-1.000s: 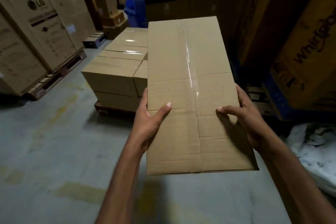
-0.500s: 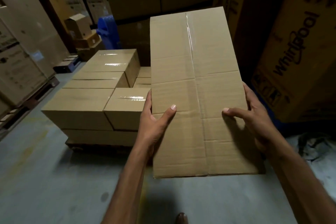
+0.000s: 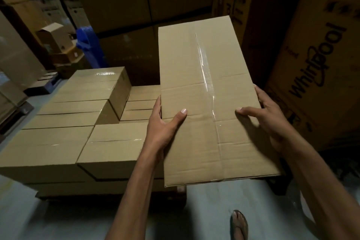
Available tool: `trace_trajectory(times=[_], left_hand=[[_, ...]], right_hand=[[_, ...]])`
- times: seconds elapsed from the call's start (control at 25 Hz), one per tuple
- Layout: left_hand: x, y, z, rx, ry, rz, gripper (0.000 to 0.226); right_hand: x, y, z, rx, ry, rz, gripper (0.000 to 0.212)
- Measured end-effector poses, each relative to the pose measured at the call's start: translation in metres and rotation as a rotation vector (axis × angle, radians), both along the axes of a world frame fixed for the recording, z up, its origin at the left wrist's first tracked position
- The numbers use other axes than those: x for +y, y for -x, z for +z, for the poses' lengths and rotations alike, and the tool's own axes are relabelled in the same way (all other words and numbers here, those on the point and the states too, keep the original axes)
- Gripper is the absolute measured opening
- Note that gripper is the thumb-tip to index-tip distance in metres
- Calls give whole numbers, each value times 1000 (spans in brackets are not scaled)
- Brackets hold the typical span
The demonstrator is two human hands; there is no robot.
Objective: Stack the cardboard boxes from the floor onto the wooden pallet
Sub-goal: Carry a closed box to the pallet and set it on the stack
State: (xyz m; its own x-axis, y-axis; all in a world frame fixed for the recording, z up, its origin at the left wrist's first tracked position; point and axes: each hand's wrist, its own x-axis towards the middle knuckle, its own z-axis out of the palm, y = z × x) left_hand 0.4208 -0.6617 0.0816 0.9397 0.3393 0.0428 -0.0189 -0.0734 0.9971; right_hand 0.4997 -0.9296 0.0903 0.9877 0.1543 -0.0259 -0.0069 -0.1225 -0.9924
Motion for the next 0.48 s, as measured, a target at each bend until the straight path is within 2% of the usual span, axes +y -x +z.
trace_trajectory(times=[0.12, 0.28, 0.4, 0.48], left_hand=[[-5, -64, -10, 29, 7, 55, 69], [-18, -157, -19, 106, 33, 149, 43], [-18, -227, -21, 195, 69, 206, 45], [-10, -266, -25, 272, 79, 246, 50]], right_hand=[[-1, -78, -7, 38, -13, 33, 76], [0, -193, -9, 145, 38, 100, 57], [7, -276, 3, 273, 82, 156, 49], [18, -330, 6, 347, 145, 200, 52]])
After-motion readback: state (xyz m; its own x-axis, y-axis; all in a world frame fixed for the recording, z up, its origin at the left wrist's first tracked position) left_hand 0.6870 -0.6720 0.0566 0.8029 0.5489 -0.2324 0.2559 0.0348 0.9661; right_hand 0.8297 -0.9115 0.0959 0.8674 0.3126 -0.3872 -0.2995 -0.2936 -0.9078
